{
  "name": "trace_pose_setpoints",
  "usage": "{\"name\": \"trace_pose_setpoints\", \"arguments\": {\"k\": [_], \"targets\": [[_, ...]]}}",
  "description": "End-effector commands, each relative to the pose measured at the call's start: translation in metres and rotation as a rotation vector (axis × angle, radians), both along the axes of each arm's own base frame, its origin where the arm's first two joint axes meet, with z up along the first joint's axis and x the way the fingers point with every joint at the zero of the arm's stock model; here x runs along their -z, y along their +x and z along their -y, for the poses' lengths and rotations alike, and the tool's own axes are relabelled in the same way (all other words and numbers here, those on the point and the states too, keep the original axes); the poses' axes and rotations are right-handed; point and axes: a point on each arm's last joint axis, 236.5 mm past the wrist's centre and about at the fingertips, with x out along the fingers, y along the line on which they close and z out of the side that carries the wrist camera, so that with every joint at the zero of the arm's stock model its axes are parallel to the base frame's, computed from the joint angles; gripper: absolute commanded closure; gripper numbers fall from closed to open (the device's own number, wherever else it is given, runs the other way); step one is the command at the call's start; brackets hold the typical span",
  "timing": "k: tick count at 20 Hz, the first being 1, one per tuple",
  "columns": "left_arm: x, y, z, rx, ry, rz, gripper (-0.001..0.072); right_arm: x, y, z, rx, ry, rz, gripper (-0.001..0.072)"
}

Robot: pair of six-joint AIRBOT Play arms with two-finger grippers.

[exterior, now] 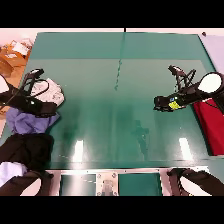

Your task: Fold the shirts.

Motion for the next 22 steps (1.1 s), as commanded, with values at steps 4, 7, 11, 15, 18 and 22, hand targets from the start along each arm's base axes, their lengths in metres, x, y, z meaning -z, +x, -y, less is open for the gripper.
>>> {"name": "trace_pose_setpoints", "arguments": {"k": [4,7,11,15,18,22], "targets": [[-0.003,0.037,-0.03,-0.043,0.124,0.159,0.0652,0.0,0.0,0.0,0.0,0.001,0.0,0.07],[-0.013,0.08,-0.094,-0.144,0.373,0.329,-0.0012,0.0,0.0,0.0,0.0,0.001,0.0,0.07],[0.009,0.138,-0.117,-0.161,0.415,0.441,-0.0013,0.0,0.0,0.0,0.0,0.0,0.0,0.0699],[0.091,0.162,-0.137,-0.173,0.415,0.332,-0.0013,0.001,0.0,0.004,-0.053,-0.028,0.019,0.07],[0.152,0.157,-0.134,-0.15,0.405,0.213,-0.0012,0.001,0.0,0.003,-0.053,-0.027,0.019,0.07],[0.165,0.155,-0.135,-0.138,0.41,0.153,0.0672,0.001,0.0,0.003,-0.053,-0.027,0.019,0.07]]}}
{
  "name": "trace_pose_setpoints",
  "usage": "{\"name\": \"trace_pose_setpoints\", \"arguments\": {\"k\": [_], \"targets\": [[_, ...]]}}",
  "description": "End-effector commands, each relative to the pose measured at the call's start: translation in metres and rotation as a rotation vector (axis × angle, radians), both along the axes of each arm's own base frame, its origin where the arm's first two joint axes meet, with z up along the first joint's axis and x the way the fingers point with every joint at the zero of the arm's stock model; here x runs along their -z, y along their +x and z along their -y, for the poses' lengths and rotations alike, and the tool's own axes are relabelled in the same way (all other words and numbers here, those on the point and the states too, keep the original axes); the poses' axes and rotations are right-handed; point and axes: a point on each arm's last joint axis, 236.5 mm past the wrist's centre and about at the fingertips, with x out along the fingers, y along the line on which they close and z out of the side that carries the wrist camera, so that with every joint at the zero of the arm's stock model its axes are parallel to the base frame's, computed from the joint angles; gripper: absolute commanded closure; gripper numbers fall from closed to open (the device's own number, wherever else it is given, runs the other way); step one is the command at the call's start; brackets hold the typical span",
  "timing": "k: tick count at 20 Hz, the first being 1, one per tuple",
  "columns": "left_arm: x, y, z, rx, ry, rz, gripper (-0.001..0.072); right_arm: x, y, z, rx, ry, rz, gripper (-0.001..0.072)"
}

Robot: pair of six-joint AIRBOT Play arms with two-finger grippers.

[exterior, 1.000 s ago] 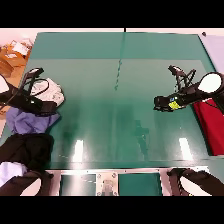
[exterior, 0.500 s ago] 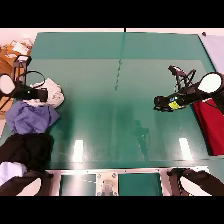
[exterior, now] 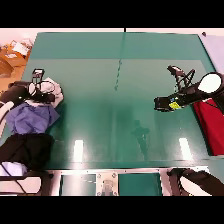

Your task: Fold the shirts.

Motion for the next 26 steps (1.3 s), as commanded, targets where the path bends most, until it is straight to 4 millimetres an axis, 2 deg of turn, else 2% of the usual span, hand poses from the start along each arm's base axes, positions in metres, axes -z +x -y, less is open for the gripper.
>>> {"name": "trace_pose_setpoints", "arguments": {"k": [1,3,4,7,9,10,11,13,15,17,19,20,21,22,23,24,25,26], "targets": [[0.01,0.0,-0.005,-0.007,0.006,-0.067,0.068,0.0,0.001,0.0,-0.005,0.0,0.006,0.07],[-0.022,0.014,-0.003,0.005,0.003,-0.06,0.0681,-0.001,0.004,0.0,-0.001,0.001,0.018,0.07],[-0.045,0.023,0.005,0.032,-0.009,-0.057,0.0682,-0.001,0.004,0.0,-0.001,0.001,0.018,0.07],[-0.125,0.042,0.045,0.131,-0.011,-0.03,0.0682,-0.004,0.002,-0.011,0.01,0.052,0.008,0.0699],[-0.178,0.049,0.093,0.217,-0.025,0.027,0.0682,-0.007,0.001,-0.02,0.012,0.095,0.001,0.067],[-0.204,0.048,0.128,0.278,-0.057,0.062,0.0682,-0.007,0.001,-0.021,0.012,0.1,0.0,0.0633],[-0.226,0.042,0.166,0.348,-0.097,0.092,0.0682,-0.008,0.001,-0.022,0.013,0.102,0.0,0.0637],[-0.246,0.02,0.238,0.481,-0.169,0.108,0.0682,-0.007,0.002,-0.018,0.022,0.099,0.001,0.0646],[-0.239,-0.013,0.305,0.592,-0.256,0.064,0.0682,-0.007,0.006,-0.009,0.052,0.1,0.002,0.0646],[-0.216,-0.054,0.371,0.696,-0.356,-0.005,0.0682,-0.007,0.01,0.004,0.097,0.099,0.005,0.0646],[-0.181,-0.092,0.419,0.754,-0.42,-0.062,0.068,-0.007,0.015,0.023,0.154,0.099,0.008,0.0645],[-0.161,-0.109,0.436,0.761,-0.444,-0.092,0.0678,-0.007,0.018,0.032,0.183,0.099,0.01,0.0641],[-0.144,-0.127,0.451,0.754,-0.484,-0.123,0.0432,-0.007,0.019,0.042,0.206,0.096,0.013,0.0612],[-0.133,-0.14,0.46,0.736,-0.528,-0.159,0.0041,-0.007,0.021,0.05,0.233,0.097,0.015,0.0491],[-0.13,-0.15,0.464,0.71,-0.574,-0.203,-0.0011,-0.007,0.022,0.058,0.254,0.096,0.016,0.0436],[-0.131,-0.152,0.46,0.698,-0.589,-0.231,-0.0012,-0.007,0.023,0.066,0.277,0.096,0.017,0.0413],[-0.136,-0.15,0.45,0.685,-0.588,-0.26,-0.0012,-0.005,0.024,0.074,0.303,0.097,0.011,0.0376],[-0.143,-0.144,0.434,0.669,-0.579,-0.283,-0.0012,0.0,0.025,0.082,0.33,0.097,-0.004,0.0303]]}}
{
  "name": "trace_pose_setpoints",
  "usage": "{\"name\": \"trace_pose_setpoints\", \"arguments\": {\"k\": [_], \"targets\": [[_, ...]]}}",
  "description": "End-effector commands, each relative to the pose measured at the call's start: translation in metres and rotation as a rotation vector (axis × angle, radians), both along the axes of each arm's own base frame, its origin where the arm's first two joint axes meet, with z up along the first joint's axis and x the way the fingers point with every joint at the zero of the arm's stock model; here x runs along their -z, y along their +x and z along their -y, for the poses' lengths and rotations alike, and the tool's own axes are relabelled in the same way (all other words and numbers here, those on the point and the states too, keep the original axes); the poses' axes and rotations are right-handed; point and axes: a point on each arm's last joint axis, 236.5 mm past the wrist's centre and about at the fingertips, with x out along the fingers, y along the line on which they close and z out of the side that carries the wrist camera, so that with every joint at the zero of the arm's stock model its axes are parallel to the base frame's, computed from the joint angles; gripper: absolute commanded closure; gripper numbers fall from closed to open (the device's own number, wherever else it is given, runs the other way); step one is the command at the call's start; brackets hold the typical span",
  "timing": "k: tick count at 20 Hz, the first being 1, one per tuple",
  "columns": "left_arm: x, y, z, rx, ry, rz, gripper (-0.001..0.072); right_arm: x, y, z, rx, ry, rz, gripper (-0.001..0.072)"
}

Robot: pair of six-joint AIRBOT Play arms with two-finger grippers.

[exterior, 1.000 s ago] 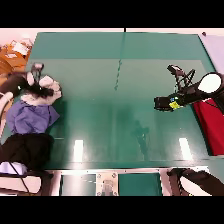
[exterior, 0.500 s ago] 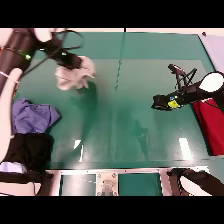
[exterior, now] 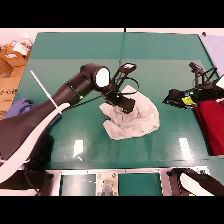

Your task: Fold the shirts.

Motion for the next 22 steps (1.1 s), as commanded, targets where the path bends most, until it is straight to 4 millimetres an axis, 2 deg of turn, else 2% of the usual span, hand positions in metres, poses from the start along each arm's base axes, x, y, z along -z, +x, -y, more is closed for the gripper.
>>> {"name": "trace_pose_setpoints", "arguments": {"k": [1,3,4,6,8,10,13,16,18,20,21,22], "targets": [[-0.011,-0.008,-0.025,-0.025,0.002,-0.138,-0.0012,0.012,0.004,0.032,0.094,0.006,-0.036,0.0283],[-0.022,0.01,-0.072,-0.078,0.048,-0.194,-0.0012,0.031,0.005,0.05,0.147,0.019,-0.094,0.0283],[-0.02,0.018,-0.092,-0.114,0.064,-0.224,-0.0012,0.041,0.005,0.057,0.157,0.027,-0.119,0.0283],[-0.003,0.027,-0.127,-0.189,0.093,-0.291,-0.0012,0.061,0.012,0.067,0.157,0.055,-0.139,0.0284],[0.023,0.013,-0.14,-0.211,0.119,-0.384,-0.0011,0.08,0.022,0.064,0.14,0.115,-0.146,0.0284],[0.051,-0.021,-0.129,-0.186,0.106,-0.512,-0.0012,0.101,0.039,0.049,0.111,0.189,-0.136,0.0284],[0.078,-0.055,-0.092,-0.164,0.017,-0.588,-0.0012,0.125,0.064,0.026,0.054,0.274,-0.138,0.0284],[0.106,-0.056,-0.062,-0.224,-0.007,-0.509,-0.0012,0.14,0.086,0.0,-0.025,0.279,-0.154,0.0285],[0.116,-0.052,-0.047,-0.27,-0.023,-0.479,-0.0011,0.147,0.096,-0.019,-0.079,0.274,-0.158,0.0286],[0.124,-0.058,-0.036,-0.263,-0.022,-0.479,-0.0011,0.152,0.102,-0.035,-0.12,0.271,-0.164,0.0296],[0.128,-0.063,-0.033,-0.253,-0.014,-0.486,0.0024,0.155,0.102,-0.041,-0.134,0.271,-0.168,0.0347],[0.13,-0.068,-0.031,-0.244,-0.008,-0.493,0.019,0.156,0.102,-0.046,-0.143,0.27,-0.172,0.0422]]}}
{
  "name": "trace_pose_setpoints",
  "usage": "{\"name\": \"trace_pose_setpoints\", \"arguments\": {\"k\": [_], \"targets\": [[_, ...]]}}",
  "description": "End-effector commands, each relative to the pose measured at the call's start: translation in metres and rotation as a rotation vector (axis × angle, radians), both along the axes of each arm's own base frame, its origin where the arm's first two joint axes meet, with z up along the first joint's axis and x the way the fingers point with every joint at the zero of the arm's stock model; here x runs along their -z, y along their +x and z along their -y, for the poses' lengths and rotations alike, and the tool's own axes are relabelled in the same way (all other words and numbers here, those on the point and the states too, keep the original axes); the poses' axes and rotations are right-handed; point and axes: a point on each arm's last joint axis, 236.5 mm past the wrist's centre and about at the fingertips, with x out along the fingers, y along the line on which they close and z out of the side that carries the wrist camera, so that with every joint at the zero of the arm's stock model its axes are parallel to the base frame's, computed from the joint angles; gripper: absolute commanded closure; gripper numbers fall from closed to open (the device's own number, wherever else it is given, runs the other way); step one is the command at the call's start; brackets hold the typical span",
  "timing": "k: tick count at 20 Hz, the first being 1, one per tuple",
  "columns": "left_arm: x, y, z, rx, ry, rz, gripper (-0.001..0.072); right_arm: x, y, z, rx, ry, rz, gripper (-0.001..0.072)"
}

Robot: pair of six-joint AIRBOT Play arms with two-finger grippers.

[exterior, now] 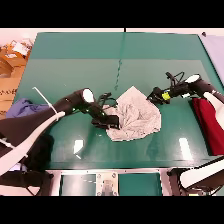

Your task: Fold the shirts.

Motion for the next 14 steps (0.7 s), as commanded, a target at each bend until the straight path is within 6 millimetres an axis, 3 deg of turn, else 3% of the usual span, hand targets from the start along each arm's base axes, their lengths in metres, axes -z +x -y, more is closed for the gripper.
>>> {"name": "trace_pose_setpoints", "arguments": {"k": [1,2,3,7,10,12,14], "targets": [[0.01,-0.009,0.013,-0.006,-0.002,-0.004,0.0391,0.012,0.005,-0.018,-0.052,-0.008,-0.002,0.054],[0.008,-0.015,0.01,0.021,0.001,-0.015,0.0643,0.013,0.005,-0.017,-0.052,-0.008,-0.001,0.0636],[0.004,-0.02,0.008,0.053,-0.002,-0.019,0.068,0.012,0.006,-0.016,-0.05,-0.009,0.001,0.0699],[-0.015,-0.019,-0.016,0.092,0.046,0.018,0.068,0.003,0.015,-0.004,-0.018,-0.005,0.019,0.0702],[-0.039,0.005,-0.065,0.039,0.12,0.078,0.068,-0.023,0.021,0.032,0.077,-0.003,0.044,0.0702],[-0.062,0.029,-0.097,-0.054,0.128,0.139,0.068,-0.058,0.021,0.055,0.125,0.002,0.094,0.0702],[-0.097,0.054,-0.117,-0.143,0.089,0.223,0.068,-0.115,0.024,0.063,0.163,0.031,0.211,0.0702]]}}
